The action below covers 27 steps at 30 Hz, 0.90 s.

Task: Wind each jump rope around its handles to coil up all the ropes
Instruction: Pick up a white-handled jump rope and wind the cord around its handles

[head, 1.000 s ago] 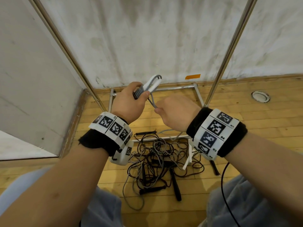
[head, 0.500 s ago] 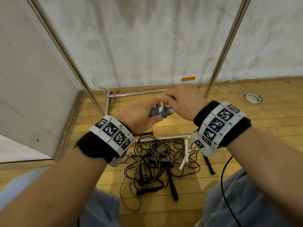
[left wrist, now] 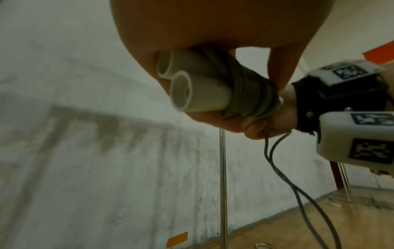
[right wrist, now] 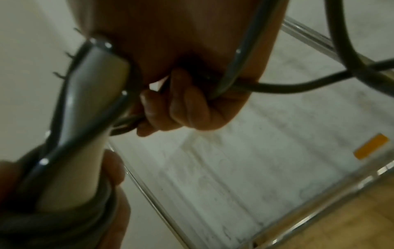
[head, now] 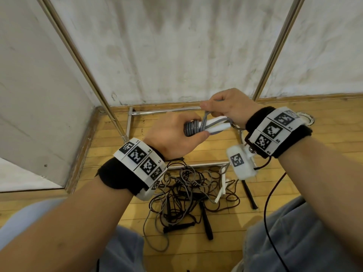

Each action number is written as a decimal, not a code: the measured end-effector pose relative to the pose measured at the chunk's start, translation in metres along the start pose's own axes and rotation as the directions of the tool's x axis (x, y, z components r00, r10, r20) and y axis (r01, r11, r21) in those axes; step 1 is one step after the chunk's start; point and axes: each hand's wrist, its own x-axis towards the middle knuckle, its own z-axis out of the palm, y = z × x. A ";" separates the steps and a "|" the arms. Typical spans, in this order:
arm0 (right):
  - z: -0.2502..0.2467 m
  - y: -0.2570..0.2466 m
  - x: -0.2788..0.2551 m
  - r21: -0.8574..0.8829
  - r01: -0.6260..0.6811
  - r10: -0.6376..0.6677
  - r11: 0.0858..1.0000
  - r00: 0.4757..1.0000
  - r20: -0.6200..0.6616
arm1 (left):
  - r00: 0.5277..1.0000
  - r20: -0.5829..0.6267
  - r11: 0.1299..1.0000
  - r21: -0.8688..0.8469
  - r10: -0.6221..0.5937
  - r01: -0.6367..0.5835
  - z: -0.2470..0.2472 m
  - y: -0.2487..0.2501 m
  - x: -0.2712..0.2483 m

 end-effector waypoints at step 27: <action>0.058 -0.009 -0.013 -0.136 0.107 -0.129 0.985 0.978 -0.164 | 0.908 -0.280 0.851 -0.508 -0.312 0.136 -0.035 -0.006 0.018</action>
